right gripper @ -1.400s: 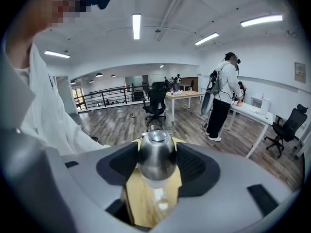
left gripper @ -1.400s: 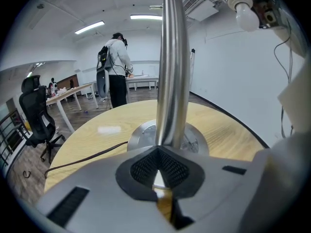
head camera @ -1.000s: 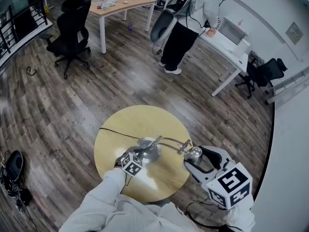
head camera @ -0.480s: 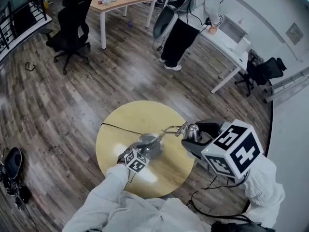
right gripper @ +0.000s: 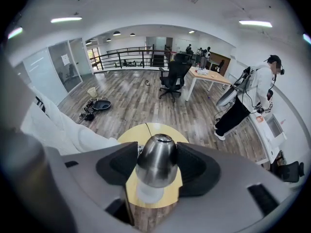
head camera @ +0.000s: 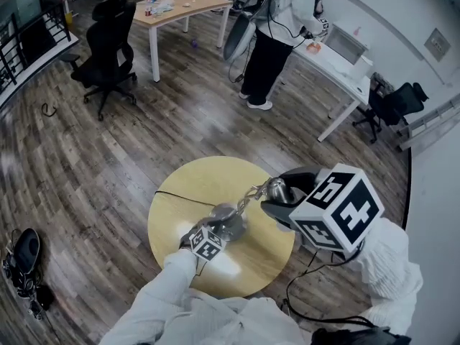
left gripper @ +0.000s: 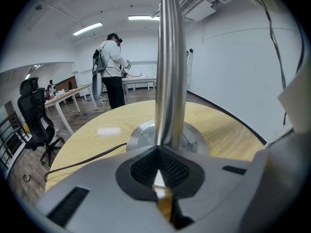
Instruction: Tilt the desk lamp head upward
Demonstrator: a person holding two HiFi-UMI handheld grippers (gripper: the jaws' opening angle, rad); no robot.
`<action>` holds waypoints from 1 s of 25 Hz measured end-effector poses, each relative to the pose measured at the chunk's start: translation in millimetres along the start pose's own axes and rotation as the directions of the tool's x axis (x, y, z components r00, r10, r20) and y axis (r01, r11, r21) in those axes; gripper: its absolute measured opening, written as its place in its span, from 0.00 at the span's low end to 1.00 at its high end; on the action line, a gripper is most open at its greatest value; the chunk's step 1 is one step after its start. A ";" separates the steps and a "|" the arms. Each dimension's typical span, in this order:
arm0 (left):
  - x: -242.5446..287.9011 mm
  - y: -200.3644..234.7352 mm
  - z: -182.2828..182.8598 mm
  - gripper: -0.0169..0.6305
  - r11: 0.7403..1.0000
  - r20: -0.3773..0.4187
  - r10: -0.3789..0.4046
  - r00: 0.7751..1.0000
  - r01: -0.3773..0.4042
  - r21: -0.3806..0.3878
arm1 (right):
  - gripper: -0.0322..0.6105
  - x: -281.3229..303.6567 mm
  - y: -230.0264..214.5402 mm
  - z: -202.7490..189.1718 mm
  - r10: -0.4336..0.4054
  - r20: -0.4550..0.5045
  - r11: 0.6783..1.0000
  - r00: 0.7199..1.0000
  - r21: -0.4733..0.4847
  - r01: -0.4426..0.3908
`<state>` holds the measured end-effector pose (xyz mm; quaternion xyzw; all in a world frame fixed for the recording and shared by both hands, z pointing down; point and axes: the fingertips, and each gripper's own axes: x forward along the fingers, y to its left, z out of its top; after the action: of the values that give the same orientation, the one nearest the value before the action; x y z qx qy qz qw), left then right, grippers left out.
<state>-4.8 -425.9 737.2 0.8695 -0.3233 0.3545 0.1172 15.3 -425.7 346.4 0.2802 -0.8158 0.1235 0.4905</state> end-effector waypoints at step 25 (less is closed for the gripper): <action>-27.8 -5.3 27.7 0.02 0.989 0.072 0.023 0.997 -0.012 -0.148 | 0.45 -89.9 -69.0 -115.7 -0.424 0.470 0.868 0.774 0.455 0.199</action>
<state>-1.4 -420.4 698.1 0.8680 -0.3605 0.2984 0.1659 172.3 -396.5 319.6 0.5269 -0.8233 0.1076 0.1817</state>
